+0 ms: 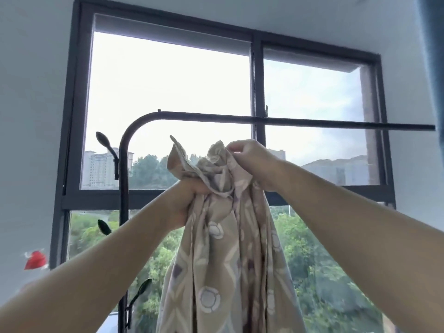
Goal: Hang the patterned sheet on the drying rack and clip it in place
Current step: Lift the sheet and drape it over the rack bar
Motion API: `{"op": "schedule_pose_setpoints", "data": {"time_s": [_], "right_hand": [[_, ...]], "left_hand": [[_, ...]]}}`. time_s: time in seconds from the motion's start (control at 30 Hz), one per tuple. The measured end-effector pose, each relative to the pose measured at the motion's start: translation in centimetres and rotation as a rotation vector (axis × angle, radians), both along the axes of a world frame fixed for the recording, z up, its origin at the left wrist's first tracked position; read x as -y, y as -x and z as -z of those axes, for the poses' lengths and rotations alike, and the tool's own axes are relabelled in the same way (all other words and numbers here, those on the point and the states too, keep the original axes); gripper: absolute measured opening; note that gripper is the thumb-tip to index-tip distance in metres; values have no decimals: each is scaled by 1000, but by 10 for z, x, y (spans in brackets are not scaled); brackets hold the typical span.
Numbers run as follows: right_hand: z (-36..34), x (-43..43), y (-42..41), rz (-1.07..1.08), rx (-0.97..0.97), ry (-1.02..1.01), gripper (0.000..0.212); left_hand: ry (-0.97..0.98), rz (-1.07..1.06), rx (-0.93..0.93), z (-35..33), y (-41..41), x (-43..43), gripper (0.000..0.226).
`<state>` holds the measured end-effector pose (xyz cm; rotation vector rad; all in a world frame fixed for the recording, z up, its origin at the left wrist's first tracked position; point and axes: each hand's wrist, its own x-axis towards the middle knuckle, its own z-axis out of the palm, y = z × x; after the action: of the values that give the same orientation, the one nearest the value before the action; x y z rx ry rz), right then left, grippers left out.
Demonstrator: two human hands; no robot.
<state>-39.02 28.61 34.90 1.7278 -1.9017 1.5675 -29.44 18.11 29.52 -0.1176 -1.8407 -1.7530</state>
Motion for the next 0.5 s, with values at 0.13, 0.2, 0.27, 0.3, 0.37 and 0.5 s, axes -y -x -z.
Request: {"op": "schedule_pose_setpoints", "data": {"time_s": [0.13,0.2,0.27,0.3,0.37,0.5], "right_hand": [[7,-1,7,53,14,-15,27],[14,-5,14,65,51,-63,27],[21,-9,23,58,64,-202,32],[26,-8,26,42,59,-282,27],[36,-3,28,76,40,-471,17],[59,8,38,318,-88,-750,8]], "left_hand": [[27,-88,49,-7,1,4,12],[-11,-181,11,-14,2,19,18],[-38,-281,-24,-19,1,33,29],[-34,-316,-27,-20,0,36,29],[-27,-354,-43,-25,2,40,21],[2,-535,37,-39,8,69,29]]}}
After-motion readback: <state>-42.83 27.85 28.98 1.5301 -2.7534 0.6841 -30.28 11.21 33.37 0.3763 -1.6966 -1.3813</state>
